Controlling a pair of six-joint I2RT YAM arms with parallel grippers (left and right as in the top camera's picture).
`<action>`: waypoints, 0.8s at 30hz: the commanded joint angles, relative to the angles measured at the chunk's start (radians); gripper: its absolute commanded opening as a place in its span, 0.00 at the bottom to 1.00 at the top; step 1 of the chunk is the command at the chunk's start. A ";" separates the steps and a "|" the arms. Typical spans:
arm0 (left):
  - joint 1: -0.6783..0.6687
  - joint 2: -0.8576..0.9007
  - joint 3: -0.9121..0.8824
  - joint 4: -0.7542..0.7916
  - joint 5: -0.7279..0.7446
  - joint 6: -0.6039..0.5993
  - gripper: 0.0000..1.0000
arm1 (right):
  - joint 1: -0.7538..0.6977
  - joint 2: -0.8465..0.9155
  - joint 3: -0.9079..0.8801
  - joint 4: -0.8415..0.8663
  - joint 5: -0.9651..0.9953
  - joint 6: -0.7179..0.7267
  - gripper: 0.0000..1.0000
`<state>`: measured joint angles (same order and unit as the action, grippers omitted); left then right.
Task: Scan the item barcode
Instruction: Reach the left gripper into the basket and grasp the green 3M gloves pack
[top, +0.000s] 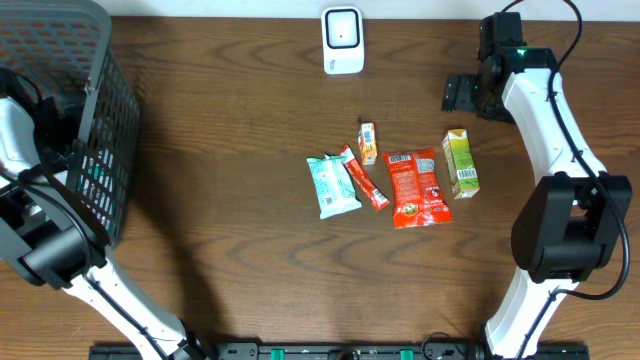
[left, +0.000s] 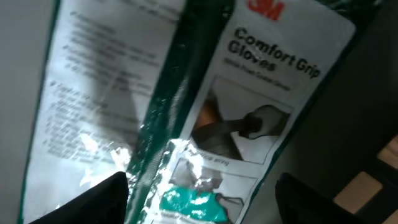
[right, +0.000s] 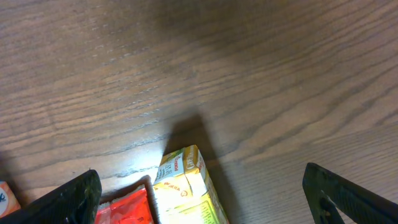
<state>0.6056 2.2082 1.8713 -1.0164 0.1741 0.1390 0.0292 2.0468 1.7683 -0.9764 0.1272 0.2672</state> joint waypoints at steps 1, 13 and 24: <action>-0.002 0.012 0.000 0.015 0.054 0.052 0.78 | -0.008 -0.008 0.009 -0.003 0.006 -0.002 0.99; -0.041 0.039 -0.043 0.034 -0.023 0.064 0.78 | -0.008 -0.008 0.009 -0.003 0.006 -0.002 0.99; -0.055 0.039 -0.202 0.189 -0.228 -0.067 0.78 | -0.008 -0.008 0.009 -0.003 0.006 -0.002 0.99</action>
<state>0.5430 2.1986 1.7306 -0.8341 0.0074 0.0998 0.0292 2.0468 1.7683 -0.9768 0.1272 0.2672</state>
